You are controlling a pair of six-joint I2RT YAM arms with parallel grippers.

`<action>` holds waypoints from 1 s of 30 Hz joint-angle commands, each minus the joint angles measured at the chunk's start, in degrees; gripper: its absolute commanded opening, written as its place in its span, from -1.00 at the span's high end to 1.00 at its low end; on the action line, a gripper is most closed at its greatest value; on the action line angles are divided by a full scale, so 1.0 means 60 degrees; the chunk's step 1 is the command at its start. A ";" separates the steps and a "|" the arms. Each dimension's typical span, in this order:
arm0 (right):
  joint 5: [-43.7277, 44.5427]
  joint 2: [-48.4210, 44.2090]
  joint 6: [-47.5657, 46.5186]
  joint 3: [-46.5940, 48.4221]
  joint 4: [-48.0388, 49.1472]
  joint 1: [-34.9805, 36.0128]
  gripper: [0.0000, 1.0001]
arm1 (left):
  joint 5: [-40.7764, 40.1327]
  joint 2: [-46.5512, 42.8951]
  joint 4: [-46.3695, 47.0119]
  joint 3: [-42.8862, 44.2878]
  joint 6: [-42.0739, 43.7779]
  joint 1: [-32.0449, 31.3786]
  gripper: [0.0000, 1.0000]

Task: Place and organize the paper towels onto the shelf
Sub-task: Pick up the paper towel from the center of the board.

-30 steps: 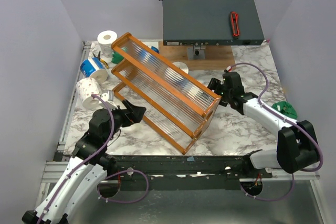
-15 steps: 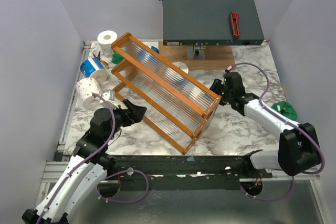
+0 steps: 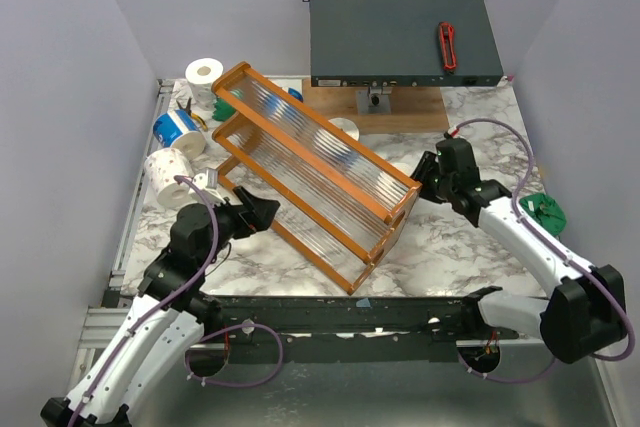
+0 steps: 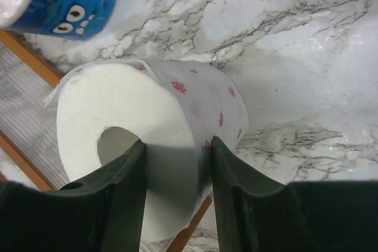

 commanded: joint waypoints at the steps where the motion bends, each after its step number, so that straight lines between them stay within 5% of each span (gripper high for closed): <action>1: 0.0830 -0.0741 -0.0139 0.0762 -0.0630 -0.0012 0.35 | -0.0019 -0.0188 -0.0129 0.0554 0.0164 0.0035 -0.85; 15: 0.2562 -0.1963 -0.0394 0.1942 -0.2193 -0.0017 0.33 | -0.0152 -0.0276 0.0026 0.0751 0.0145 0.0034 -0.84; 30: 0.2579 -0.2968 -0.0632 0.4326 -0.4196 -0.0011 0.31 | -0.0446 -0.0856 -0.0341 0.0623 0.0032 0.0035 -0.84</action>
